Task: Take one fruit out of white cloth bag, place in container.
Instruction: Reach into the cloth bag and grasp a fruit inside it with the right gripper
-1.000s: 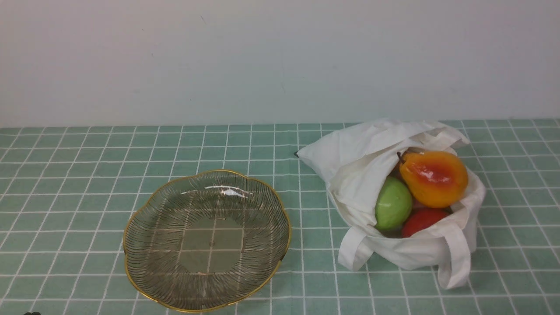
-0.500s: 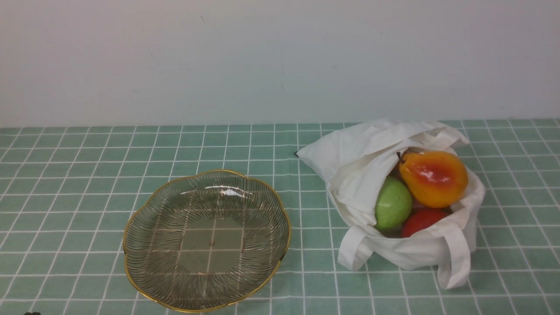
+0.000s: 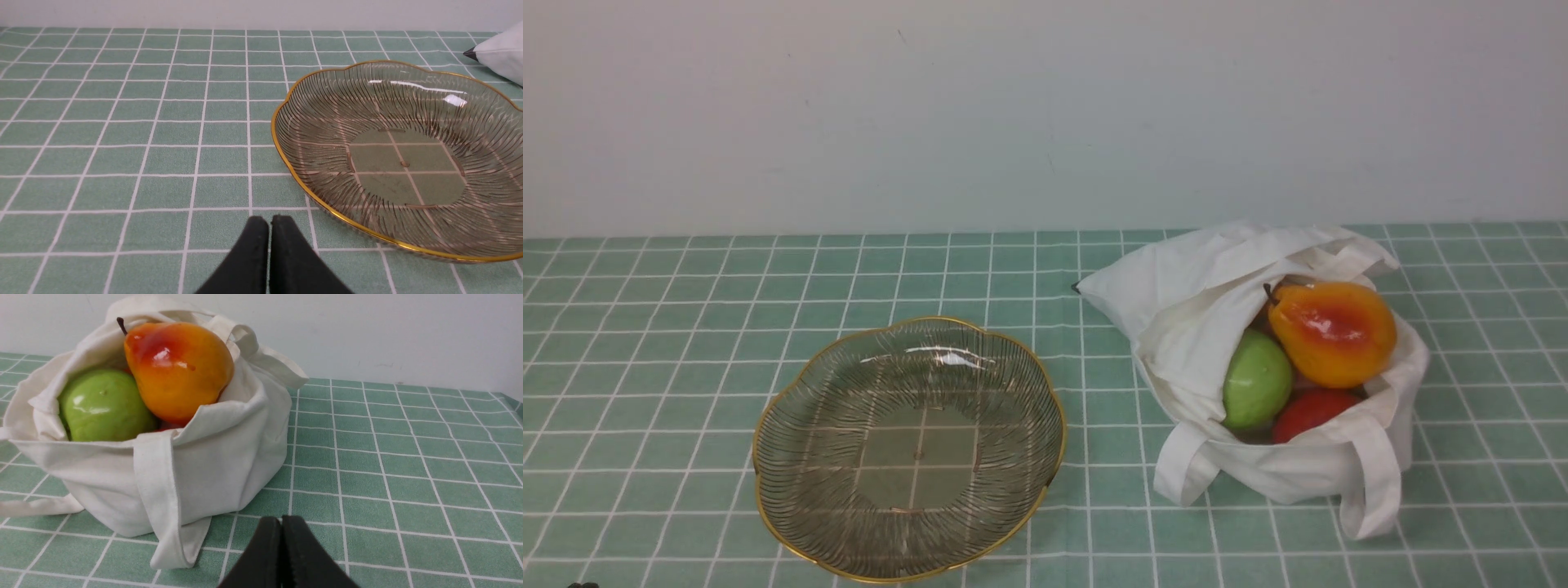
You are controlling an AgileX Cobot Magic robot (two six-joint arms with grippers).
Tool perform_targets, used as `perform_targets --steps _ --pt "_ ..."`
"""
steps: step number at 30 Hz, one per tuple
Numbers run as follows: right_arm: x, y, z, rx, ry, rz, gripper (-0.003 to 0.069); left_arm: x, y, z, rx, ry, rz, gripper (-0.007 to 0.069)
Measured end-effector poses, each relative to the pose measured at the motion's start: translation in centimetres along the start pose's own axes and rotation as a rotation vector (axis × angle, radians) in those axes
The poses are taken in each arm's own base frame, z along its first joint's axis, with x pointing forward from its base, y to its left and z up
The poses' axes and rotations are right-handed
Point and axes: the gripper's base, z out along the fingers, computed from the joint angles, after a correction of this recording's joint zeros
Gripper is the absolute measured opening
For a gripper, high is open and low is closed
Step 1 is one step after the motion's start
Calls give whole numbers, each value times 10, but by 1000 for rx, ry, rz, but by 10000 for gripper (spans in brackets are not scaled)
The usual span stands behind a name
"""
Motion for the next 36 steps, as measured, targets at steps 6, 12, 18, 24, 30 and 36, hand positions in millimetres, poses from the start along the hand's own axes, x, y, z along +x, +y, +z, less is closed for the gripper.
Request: perform_targets --steps 6,12,18,24,30,36 --pt "0 0 0 0 0 0 -15 0 0 0 0 0 0 -8" --pt "-2 1 0 -10 -20 55 -15 0 0 0 0 0 0 -8" --pt "-17 1 -1 -59 -205 432 -15 0 0 0 0 0 0 -8" --pt "-32 -6 -6 -61 -389 651 -15 0 0 0 0 0 0 -8" --pt "-34 -7 -7 -47 -422 631 -15 0 0 0 0 0 0 -8" --pt "-51 -10 -15 -63 -499 625 -15 0 0 0 0 0 0 -8"
